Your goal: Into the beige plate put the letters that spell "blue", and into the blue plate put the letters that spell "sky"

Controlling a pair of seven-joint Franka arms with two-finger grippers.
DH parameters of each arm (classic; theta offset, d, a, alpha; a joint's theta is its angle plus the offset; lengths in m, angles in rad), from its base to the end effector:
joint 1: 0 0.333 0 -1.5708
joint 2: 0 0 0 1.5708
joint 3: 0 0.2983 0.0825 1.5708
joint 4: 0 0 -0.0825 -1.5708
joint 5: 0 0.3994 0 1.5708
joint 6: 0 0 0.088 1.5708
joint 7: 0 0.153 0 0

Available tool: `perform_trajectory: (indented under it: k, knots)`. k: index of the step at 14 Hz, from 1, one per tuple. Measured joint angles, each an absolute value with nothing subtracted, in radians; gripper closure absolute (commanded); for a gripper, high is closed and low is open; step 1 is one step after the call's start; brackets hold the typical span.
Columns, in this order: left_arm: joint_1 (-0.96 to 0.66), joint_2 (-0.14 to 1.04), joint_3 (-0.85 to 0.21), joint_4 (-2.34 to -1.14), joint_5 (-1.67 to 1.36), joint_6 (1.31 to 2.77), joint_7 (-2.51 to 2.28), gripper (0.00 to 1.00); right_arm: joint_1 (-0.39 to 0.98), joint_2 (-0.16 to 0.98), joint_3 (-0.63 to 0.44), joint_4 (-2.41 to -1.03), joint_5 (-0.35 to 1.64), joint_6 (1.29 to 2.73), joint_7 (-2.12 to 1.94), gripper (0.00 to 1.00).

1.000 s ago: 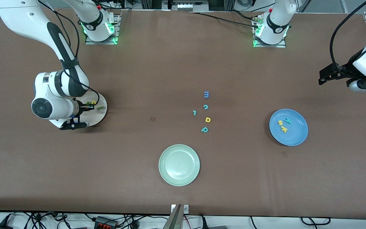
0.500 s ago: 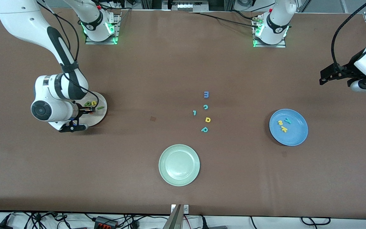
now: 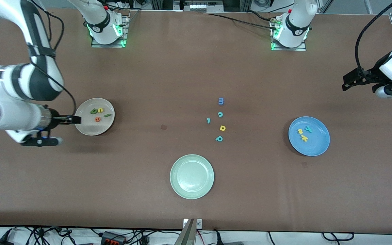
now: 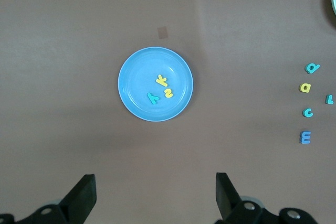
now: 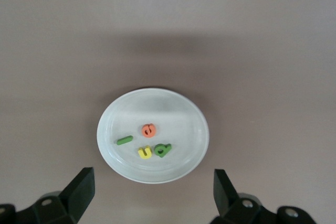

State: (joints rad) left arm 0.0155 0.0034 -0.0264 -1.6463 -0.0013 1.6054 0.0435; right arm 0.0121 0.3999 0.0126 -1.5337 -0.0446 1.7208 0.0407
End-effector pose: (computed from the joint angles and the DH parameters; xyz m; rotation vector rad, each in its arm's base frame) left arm 0.5693 -0.0064 0.5250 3.1376 -0.0852 -0.0695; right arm 0.6485 0.0092 0.3430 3.0792 -0.0078 -0.3267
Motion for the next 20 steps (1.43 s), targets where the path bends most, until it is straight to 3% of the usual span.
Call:
perform_trajectory:
  k: [5, 10, 20]
  knots:
    - [0.015, 0.003, -0.027, -1.644, -0.001, 1.605, 0.044, 0.0, -0.038, 0.399, 0.012, -1.337, -0.04, 1.656, 0.036, 0.0]
    - [0.013, 0.003, -0.028, -1.643, -0.001, 1.605, 0.044, 0.0, -0.071, 0.382, 0.012, -1.18, -0.039, 1.503, 0.036, 0.0]
    - [0.013, 0.003, -0.03, -1.642, -0.001, 1.605, 0.044, 0.0, -0.076, 0.192, 0.012, -1.369, -0.04, 1.546, 0.024, 0.0]
